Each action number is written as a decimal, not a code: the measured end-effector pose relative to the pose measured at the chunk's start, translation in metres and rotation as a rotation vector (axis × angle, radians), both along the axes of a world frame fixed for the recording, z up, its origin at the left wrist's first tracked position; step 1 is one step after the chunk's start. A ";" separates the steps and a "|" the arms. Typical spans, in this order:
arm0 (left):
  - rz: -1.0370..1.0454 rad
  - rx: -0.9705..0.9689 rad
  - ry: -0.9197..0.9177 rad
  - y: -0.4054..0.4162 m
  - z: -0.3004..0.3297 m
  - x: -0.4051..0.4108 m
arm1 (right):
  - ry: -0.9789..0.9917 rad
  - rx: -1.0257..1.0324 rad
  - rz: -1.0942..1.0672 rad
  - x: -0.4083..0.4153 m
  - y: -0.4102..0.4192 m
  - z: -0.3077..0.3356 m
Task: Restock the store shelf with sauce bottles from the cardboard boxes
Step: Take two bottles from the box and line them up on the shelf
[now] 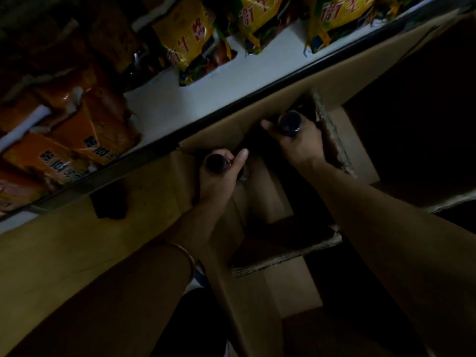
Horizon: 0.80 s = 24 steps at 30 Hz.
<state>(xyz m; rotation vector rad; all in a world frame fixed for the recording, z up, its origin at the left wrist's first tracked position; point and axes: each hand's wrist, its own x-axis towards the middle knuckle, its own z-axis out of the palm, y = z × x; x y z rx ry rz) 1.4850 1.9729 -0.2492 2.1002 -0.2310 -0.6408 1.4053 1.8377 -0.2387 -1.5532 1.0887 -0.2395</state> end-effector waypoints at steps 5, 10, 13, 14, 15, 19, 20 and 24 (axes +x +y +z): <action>0.003 0.062 0.090 0.008 0.034 -0.011 | 0.025 -0.037 -0.093 -0.025 0.012 0.029; -0.140 0.064 0.166 0.019 0.110 -0.021 | -0.013 -0.023 -0.077 -0.056 0.021 0.112; -0.076 0.002 0.187 0.014 0.168 -0.026 | -0.043 -0.028 -0.138 -0.077 0.010 0.184; -0.099 -0.009 0.157 0.009 0.195 -0.031 | -0.061 -0.050 -0.141 -0.083 0.004 0.212; -0.136 -0.042 0.121 0.004 0.227 -0.036 | -0.081 -0.076 -0.135 -0.090 -0.002 0.242; -0.283 -0.200 0.021 -0.018 0.356 -0.054 | -0.144 -0.239 -0.024 -0.112 -0.023 0.373; -0.308 -0.232 -0.010 -0.021 0.388 -0.059 | -0.162 -0.281 -0.016 -0.118 -0.026 0.404; -0.333 -0.346 -0.083 -0.032 0.501 -0.081 | -0.251 -0.325 -0.012 -0.144 -0.034 0.524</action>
